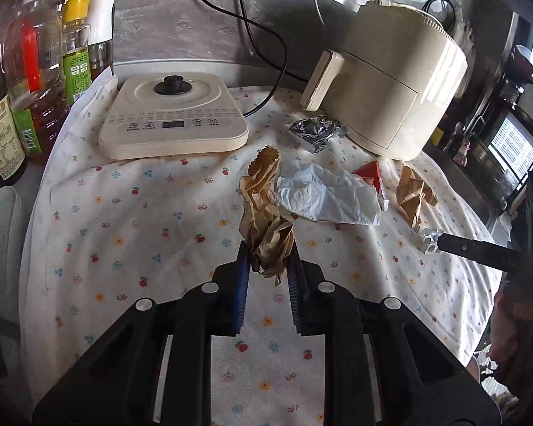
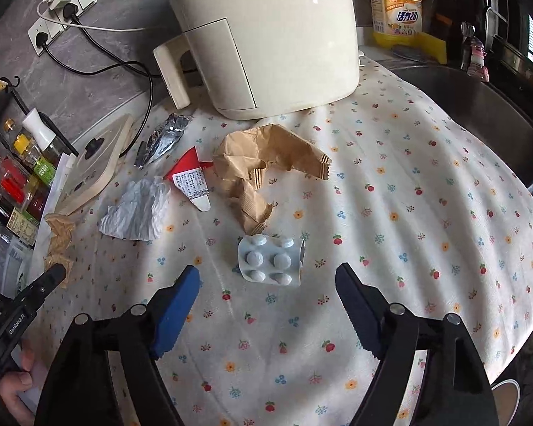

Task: Collect trash
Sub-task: 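Lift the brown paper with the left tool while the right tool grasps the white blister pack, then carry both items to the white bin and open both tools over it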

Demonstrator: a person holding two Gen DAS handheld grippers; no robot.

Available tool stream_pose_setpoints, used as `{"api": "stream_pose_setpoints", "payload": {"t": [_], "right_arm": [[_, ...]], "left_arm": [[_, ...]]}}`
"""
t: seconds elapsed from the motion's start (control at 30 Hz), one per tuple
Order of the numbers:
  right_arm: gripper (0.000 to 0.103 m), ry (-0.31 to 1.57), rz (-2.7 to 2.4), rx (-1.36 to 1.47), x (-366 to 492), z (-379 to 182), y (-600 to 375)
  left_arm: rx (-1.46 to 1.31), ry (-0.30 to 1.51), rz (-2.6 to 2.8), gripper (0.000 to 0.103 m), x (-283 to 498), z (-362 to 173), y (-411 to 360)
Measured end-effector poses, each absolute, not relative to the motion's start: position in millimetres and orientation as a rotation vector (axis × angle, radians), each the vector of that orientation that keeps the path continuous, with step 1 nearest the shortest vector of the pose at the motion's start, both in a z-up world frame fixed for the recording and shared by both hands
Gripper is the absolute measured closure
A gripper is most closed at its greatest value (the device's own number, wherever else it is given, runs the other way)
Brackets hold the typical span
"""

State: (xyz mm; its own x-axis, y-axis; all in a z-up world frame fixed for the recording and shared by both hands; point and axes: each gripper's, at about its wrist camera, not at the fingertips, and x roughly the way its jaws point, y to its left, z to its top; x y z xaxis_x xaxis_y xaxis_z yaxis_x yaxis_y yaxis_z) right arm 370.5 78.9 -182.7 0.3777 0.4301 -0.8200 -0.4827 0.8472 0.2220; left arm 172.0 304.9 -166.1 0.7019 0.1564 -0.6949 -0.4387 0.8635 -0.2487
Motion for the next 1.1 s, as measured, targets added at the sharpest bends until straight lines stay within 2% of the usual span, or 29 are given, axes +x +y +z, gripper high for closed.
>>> {"api": "stream_pose_setpoints", "payload": {"t": [0.1, 0.13, 0.2, 0.23, 0.63, 1.1], "right_arm": [[0.027, 1.031, 0.564, -0.064, 377.7, -188.2, 84.0], [0.031, 1.035, 0.561, -0.068, 380.3, -190.3, 85.4], [0.056, 1.057, 0.577, -0.076, 384.4, -195.7, 88.7], [0.06, 1.053, 0.584, -0.076, 384.4, -194.5, 88.5], [0.061, 1.016, 0.598, -0.013, 362.7, -162.6, 36.8], [0.06, 0.977, 0.445, 0.091, 339.5, -137.3, -96.2]], "left_arm": [[-0.421, 0.731, 0.35, 0.084, 171.0, -166.4, 307.6], [-0.421, 0.737, 0.354, 0.085, 171.3, -167.1, 308.6], [-0.432, 0.741, 0.356, 0.085, 171.5, -168.1, 310.7], [-0.435, 0.739, 0.356, 0.085, 171.8, -167.8, 311.3], [-0.432, 0.715, 0.284, 0.085, 191.2, -156.4, 285.6], [-0.353, 0.738, 0.082, 0.084, 230.5, -141.8, 178.3]]}}
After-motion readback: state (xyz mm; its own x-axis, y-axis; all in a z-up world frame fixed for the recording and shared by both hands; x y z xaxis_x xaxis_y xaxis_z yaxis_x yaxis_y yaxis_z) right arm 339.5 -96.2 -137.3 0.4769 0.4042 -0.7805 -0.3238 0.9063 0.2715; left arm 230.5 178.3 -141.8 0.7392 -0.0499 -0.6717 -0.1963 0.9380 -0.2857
